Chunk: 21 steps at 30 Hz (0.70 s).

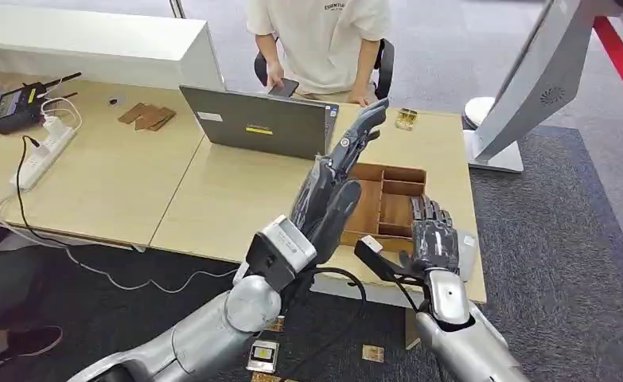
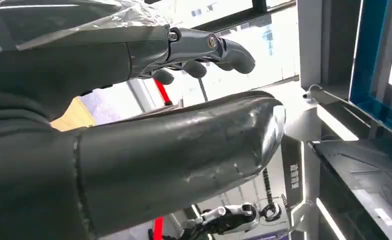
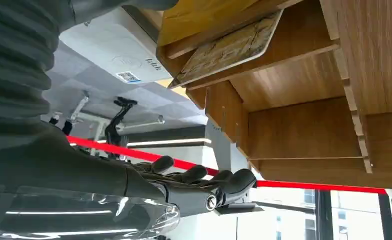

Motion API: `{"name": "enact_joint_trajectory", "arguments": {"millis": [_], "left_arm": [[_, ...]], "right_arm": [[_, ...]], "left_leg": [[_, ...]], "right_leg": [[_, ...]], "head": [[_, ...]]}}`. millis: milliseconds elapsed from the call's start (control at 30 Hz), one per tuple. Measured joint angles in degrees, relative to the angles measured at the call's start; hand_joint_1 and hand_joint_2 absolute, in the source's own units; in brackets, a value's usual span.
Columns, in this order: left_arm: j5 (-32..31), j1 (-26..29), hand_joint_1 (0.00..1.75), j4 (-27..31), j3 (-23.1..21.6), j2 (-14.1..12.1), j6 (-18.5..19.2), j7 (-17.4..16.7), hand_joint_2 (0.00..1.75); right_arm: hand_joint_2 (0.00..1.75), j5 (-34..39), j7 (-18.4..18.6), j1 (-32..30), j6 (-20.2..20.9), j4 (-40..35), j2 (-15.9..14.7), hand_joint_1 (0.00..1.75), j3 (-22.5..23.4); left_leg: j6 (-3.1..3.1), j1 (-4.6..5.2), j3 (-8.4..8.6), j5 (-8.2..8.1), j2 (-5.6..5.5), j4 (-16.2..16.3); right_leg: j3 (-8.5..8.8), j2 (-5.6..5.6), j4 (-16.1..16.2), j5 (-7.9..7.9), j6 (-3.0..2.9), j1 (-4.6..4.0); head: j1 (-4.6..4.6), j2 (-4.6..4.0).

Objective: Pass the card to the sensor for recognition and then transmit it.

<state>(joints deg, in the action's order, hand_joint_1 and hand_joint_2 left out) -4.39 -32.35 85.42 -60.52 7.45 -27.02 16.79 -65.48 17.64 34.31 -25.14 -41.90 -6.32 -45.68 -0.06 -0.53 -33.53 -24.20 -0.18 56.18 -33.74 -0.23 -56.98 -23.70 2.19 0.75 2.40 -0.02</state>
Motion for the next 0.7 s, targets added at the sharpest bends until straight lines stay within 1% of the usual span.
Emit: {"name": "enact_joint_trajectory", "arguments": {"millis": [300,700], "left_arm": [[0.2,0.0,0.0,0.0,-0.1,0.0,1.0,0.7,0.0],[0.2,-0.1,0.0,0.0,-0.2,0.0,1.2,0.8,0.0]], "right_arm": [[1.75,0.5,-0.1,0.0,0.0,0.3,0.0,0.0,0.0],[1.75,0.4,-0.2,0.0,0.1,0.3,1.1,0.0,-0.1]], "left_leg": [[0.0,0.0,0.0,0.0,0.0,0.0],[0.0,0.0,0.0,0.0,0.0,0.0]], "right_leg": [[0.0,0.0,0.0,0.0,0.0,0.0],[0.0,0.0,0.0,0.0,0.0,0.0]], "head": [[0.0,0.0],[0.0,0.0]]}}
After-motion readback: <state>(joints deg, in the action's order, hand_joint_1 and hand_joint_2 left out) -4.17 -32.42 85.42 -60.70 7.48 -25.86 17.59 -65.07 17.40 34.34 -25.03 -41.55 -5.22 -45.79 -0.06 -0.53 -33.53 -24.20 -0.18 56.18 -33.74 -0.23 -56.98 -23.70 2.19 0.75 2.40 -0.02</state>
